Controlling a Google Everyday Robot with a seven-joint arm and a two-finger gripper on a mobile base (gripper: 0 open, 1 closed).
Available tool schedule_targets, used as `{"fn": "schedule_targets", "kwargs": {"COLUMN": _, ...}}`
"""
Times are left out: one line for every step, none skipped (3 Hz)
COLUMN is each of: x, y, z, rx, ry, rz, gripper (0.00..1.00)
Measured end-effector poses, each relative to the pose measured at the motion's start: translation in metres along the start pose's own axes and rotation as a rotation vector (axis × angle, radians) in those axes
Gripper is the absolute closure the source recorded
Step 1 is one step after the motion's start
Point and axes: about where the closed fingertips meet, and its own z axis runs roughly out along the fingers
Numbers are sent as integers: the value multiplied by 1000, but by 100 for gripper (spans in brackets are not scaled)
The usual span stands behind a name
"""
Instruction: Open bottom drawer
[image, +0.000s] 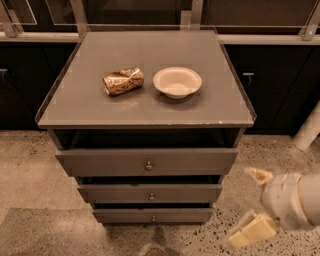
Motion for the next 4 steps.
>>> {"fn": "schedule_targets", "kwargs": {"x": 26, "y": 9, "z": 25, "rx": 2, "ry": -18, "rz": 87, "gripper": 0}}
{"fn": "schedule_targets", "kwargs": {"x": 26, "y": 11, "z": 27, "rx": 11, "ry": -14, "rz": 98, "gripper": 0}}
{"fn": "schedule_targets", "kwargs": {"x": 43, "y": 8, "z": 52, "rx": 21, "ry": -90, "rz": 147, "gripper": 0}}
{"fn": "schedule_targets", "kwargs": {"x": 60, "y": -22, "z": 102, "rx": 57, "ry": -214, "rz": 154, "gripper": 0}}
